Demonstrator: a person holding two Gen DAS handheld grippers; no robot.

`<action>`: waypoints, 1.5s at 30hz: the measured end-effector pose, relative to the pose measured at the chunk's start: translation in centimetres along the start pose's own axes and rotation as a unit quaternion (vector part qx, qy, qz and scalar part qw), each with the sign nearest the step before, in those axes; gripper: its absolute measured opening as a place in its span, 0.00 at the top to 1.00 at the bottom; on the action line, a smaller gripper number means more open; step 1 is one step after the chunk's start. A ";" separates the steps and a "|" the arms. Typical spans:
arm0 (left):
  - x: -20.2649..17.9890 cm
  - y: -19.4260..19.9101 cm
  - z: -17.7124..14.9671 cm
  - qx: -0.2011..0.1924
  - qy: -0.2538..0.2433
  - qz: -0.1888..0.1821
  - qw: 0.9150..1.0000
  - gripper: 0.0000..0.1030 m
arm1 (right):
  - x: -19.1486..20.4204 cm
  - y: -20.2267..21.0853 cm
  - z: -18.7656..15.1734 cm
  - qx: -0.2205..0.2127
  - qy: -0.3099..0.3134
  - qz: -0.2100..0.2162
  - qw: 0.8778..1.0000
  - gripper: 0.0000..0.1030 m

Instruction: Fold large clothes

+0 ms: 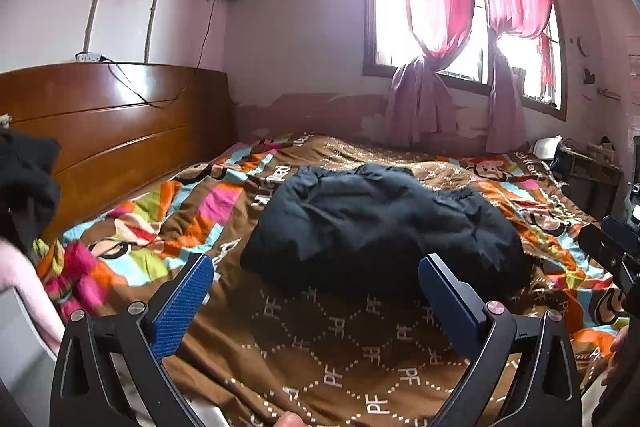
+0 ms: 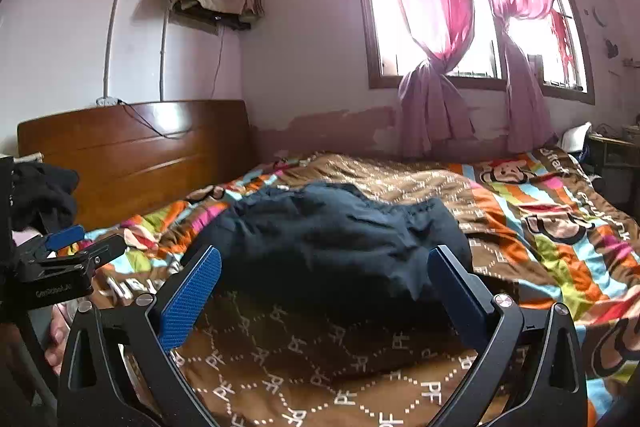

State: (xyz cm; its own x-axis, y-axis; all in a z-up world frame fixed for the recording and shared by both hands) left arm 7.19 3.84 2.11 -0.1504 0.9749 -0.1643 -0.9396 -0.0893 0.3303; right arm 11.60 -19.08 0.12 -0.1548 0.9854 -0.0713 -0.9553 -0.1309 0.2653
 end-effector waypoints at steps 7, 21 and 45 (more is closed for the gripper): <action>-0.7 -0.4 -2.8 0.000 -0.024 0.008 1.000 0.00 | -0.2 -0.3 -3.0 0.015 -0.001 -0.009 1.000 0.01; -0.6 -1.8 -6.1 0.027 -0.022 0.013 0.999 0.00 | -0.7 -1.6 -6.9 0.057 -0.008 -0.022 0.998 0.01; -0.5 -1.7 -6.0 0.020 -0.011 0.014 1.000 0.00 | -0.6 -2.0 -7.3 0.062 -0.011 -0.015 0.998 0.01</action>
State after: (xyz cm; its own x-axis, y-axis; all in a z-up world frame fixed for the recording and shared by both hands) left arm 6.95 2.29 -3.97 -0.1695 0.9765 -0.1333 -0.9218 -0.1092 0.3720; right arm 11.76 -20.16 -7.43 -0.1200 0.9910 -0.0600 -0.9207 -0.0885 0.3802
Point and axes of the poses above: each gripper's, at about its wrist camera, not at the fingertips, and y roughly against the way its jaws point, x to its left, z to its top, the point moved 2 cm from there along -y, roughly the way its jaws point, and after that the axes turned 7 degrees about y, right-handed, at the moved point
